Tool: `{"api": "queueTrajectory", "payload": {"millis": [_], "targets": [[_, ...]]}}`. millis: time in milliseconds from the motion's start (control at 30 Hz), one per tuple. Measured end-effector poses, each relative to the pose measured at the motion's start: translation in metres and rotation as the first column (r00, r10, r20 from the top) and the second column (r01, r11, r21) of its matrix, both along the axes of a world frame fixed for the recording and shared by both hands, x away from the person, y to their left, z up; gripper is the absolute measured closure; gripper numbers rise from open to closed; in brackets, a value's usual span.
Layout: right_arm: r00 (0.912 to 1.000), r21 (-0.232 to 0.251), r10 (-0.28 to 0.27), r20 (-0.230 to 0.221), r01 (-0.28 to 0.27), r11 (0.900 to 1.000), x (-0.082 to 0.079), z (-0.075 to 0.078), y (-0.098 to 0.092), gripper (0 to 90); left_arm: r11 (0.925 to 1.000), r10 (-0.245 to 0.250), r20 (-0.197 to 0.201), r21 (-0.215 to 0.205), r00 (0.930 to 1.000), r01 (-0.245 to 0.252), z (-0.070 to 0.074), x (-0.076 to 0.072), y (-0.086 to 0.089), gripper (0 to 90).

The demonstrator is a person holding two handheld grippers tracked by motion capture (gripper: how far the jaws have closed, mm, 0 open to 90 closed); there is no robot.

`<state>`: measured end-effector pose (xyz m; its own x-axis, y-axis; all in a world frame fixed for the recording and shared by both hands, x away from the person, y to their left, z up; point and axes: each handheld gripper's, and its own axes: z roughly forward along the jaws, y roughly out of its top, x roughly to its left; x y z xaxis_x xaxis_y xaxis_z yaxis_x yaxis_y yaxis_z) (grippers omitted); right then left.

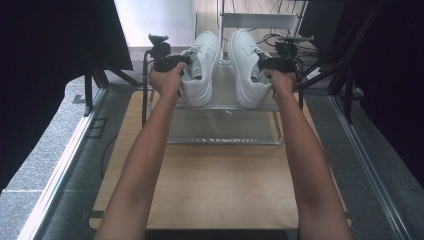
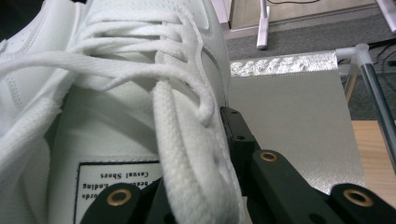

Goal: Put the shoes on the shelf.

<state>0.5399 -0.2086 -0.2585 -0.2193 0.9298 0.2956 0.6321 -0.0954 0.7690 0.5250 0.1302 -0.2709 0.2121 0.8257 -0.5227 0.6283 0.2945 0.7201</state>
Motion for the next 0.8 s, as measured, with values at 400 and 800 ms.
{"api": "queueTrajectory", "payload": {"millis": [400, 800], "targets": [[0.9950, -0.098, -0.081, -0.059, 0.075, 0.992, 0.017, -0.006, 0.025, 84.0, 0.9962, 0.068, -0.085, 0.060, 0.9941, -0.063, -0.008, 0.017, -0.030, 80.5], [0.9927, -0.113, -0.103, -0.063, 0.096, 0.989, 0.020, -0.015, 0.052, 61.5, 0.9971, 0.039, -0.040, 0.067, 0.9984, -0.036, -0.016, 0.017, -0.044, 59.7]]}}
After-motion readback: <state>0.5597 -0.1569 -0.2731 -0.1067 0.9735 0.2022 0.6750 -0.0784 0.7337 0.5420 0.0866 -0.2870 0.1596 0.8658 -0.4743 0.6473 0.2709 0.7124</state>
